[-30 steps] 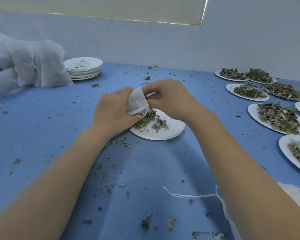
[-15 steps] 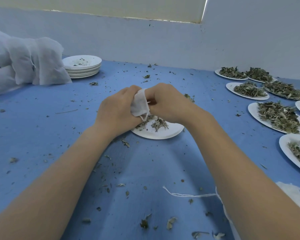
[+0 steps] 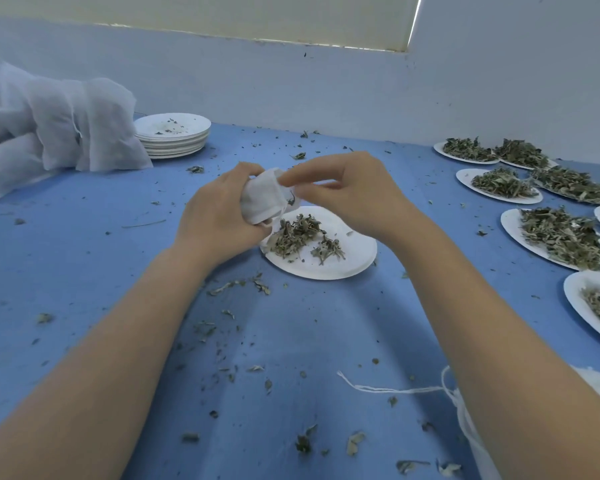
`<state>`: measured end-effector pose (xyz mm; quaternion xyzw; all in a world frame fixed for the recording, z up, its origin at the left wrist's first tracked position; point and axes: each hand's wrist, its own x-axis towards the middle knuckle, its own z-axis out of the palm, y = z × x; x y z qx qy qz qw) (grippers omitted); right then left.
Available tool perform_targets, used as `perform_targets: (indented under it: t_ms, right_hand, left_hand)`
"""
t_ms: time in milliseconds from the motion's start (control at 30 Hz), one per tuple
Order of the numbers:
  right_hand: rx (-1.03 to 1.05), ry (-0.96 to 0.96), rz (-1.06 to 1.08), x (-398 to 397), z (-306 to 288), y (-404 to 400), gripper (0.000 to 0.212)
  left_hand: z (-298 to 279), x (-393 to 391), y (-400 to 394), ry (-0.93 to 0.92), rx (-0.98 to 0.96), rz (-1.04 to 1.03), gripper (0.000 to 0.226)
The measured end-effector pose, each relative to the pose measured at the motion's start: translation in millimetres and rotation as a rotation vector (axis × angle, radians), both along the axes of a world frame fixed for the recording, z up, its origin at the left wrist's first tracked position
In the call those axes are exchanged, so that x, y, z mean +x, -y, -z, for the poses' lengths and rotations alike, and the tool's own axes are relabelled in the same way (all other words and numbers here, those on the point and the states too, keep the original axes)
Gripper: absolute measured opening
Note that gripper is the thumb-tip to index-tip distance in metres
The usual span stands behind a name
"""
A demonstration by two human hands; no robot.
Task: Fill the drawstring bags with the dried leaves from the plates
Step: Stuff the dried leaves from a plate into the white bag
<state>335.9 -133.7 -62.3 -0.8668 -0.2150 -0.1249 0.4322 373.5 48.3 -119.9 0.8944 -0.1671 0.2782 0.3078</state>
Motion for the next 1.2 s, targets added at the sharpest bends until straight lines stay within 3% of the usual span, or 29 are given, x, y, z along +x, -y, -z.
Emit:
perform_targets:
  t_ms: [100, 167, 267, 433, 567, 733, 933, 1200]
  right_hand:
    - [-0.049, -0.044, 0.205, 11.8, 10.1, 1.1, 0.040]
    - [-0.281, -0.135, 0.250, 19.0, 17.8, 0.6, 0.048]
    - [-0.611, -0.233, 0.136, 24.0, 27.5, -7.1, 0.058]
    - [-0.716, -0.297, 0.082, 16.7, 28.6, -3.5, 0.053]
    - [-0.696, -0.280, 0.081, 16.0, 22.4, 6.8, 0.046]
    - [-0.818, -0.363, 0.109, 23.1, 28.0, 2.8, 0.058]
    - [-0.668, -0.151, 0.152, 19.3, 37.2, 2.5, 0.032]
    - [-0.547, -0.150, 0.241, 13.9, 13.0, 23.3, 0.019]
  left_hand:
    - [2.9, 0.0, -3.3, -0.044, -0.027, -0.028, 0.052]
    - [3.9, -0.3, -4.4, -0.077, -0.076, -0.038, 0.050]
    - [4.5, 0.0, -6.1, -0.090, -0.133, -0.054, 0.049]
    - [5.7, 0.6, -7.6, -0.097, -0.140, -0.050, 0.049]
    - [7.1, 0.4, -6.0, -0.115, -0.112, -0.048, 0.048]
    - [8.3, -1.0, -5.8, -0.130, -0.105, -0.043, 0.048]
    - [9.6, -0.3, -6.4, -0.134, -0.108, -0.045, 0.049]
    - [8.4, -0.4, -3.5, -0.144, -0.013, -0.069, 0.051]
